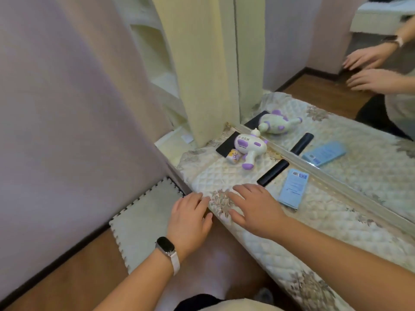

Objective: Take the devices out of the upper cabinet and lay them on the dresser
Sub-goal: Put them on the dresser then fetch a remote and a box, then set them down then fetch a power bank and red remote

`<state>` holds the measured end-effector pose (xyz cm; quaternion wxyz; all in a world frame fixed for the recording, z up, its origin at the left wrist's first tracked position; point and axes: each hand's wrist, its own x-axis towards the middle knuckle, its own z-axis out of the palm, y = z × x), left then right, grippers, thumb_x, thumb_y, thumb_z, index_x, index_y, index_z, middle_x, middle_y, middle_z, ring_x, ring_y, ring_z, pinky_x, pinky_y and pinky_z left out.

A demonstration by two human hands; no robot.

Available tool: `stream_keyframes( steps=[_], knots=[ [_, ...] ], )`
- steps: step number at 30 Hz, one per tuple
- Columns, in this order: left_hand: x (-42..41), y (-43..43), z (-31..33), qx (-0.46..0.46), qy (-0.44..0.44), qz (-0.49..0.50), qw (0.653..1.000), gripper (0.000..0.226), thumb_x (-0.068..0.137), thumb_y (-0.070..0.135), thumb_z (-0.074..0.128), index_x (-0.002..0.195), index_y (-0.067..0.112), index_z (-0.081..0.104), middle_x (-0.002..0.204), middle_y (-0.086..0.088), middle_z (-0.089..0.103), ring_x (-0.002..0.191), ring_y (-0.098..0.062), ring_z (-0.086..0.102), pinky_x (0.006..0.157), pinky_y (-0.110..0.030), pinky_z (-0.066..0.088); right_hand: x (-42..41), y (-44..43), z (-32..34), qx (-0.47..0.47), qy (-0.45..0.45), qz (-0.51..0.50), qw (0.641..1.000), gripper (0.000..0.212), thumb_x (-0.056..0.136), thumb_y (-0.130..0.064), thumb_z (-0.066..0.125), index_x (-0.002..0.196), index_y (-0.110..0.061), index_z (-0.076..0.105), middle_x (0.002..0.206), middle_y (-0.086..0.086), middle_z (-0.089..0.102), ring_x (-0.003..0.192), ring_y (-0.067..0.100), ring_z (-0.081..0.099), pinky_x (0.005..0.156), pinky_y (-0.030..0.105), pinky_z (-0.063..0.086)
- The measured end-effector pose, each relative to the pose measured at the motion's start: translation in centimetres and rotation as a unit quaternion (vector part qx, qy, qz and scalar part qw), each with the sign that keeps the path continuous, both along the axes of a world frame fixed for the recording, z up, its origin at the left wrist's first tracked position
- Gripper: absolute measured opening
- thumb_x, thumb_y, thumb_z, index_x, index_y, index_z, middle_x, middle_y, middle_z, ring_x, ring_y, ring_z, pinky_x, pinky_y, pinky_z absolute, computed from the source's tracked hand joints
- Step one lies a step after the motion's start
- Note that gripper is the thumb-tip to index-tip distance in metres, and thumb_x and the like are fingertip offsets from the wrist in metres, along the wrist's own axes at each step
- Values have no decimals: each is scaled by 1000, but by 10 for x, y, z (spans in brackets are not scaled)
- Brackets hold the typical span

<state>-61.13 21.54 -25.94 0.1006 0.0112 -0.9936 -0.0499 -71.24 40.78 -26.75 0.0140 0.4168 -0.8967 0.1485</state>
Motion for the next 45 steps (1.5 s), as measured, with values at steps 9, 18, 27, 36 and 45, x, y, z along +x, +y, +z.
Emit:
stream_keyframes(
  steps=[9,18,27,36,45],
  knots=[
    [132,-95,22,-19,23,150,988,41,85,37,54,120,19,62,123,-4,62,114,-24,57,96,-39,41,79,-123,33,28,58,150,987,47,91,-50,44,125,-22,61,123,3,63,113,25,56,94,41,46],
    [342,-204,41,-13,75,316,946,41,86,40,50,120,21,64,127,-2,62,121,-23,53,103,-45,39,245,-281,50,-3,96,310,946,44,90,-48,49,120,-18,61,117,5,64,104,28,59,87,41,48],
    [519,-264,43,-2,88,456,885,43,89,41,49,127,23,60,133,-1,59,127,-22,50,107,-45,35,397,-409,66,-34,127,429,894,49,89,-50,44,120,-18,65,119,6,66,108,28,60,92,39,47],
    [606,-292,48,-11,85,567,820,44,90,40,50,131,25,56,135,-1,57,129,-21,48,108,-45,35,484,-500,73,-43,131,551,823,49,91,-51,45,123,-20,64,122,5,65,114,29,59,95,41,46],
    [633,-366,54,-40,31,661,748,45,91,45,49,132,27,55,137,1,56,130,-18,47,111,-41,29,526,-620,81,-81,95,640,758,51,93,-51,43,128,-19,60,128,6,62,119,28,56,101,43,45]
  ],
)
